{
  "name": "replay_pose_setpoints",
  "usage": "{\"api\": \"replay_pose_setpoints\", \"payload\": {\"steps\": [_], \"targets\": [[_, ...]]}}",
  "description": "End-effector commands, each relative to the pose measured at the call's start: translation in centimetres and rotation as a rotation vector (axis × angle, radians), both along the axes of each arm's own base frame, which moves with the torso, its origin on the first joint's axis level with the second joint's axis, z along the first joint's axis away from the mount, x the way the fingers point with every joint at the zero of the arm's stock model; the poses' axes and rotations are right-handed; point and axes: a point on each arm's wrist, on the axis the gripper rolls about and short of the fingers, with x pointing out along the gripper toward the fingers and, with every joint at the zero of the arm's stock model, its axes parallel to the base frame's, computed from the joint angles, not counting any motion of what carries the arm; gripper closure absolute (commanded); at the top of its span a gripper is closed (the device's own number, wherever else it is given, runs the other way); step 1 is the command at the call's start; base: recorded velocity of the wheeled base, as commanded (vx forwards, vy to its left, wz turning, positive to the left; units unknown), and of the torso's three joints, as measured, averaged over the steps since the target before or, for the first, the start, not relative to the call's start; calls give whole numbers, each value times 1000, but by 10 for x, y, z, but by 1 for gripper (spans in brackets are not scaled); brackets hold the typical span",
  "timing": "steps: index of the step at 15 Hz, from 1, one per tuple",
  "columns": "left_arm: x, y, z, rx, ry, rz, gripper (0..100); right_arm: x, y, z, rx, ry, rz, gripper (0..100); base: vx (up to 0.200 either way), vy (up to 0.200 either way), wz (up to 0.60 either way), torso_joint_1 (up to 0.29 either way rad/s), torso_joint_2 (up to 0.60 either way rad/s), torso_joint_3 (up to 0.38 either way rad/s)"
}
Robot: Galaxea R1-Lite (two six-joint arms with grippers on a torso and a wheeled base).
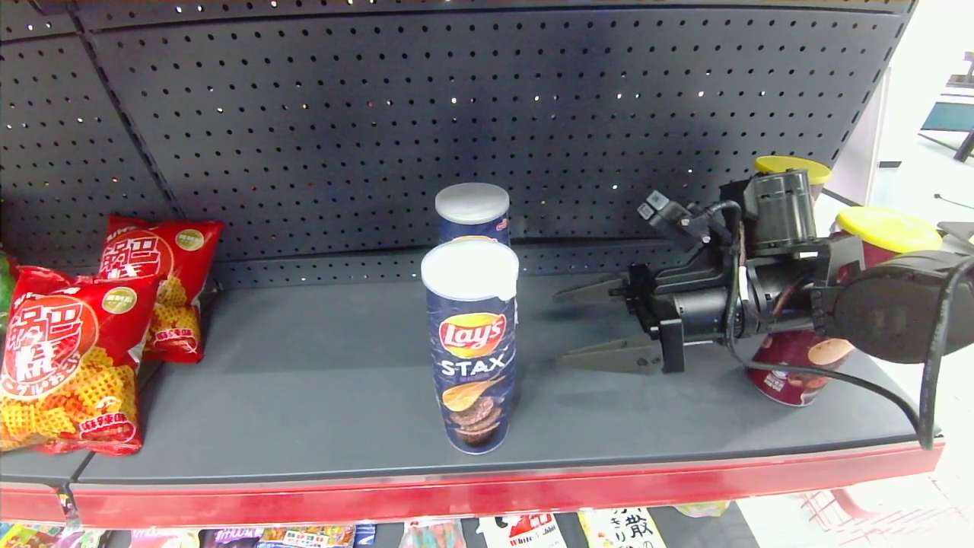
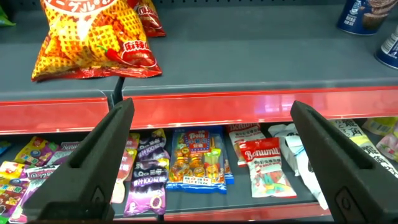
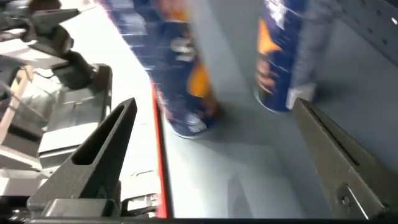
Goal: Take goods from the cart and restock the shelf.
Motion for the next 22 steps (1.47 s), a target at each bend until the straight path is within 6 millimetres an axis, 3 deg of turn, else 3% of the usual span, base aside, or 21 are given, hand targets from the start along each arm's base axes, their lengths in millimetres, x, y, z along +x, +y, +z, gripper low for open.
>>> {"api": "replay_pose_setpoints", "payload": {"steps": [1,9,22], "targets": [[0,0,0,-1,1,0,0,-7,11,5,7,-17,38,0,0,0,0,0,0,0],[0,0,0,-1,1,0,0,-10,45,3,10,-21,125,0,0,0,0,0,0,0],[0,0,0,-1,1,0,0,-30,43,0,-6,10,145,0,0,0,0,0,0,0]]}}
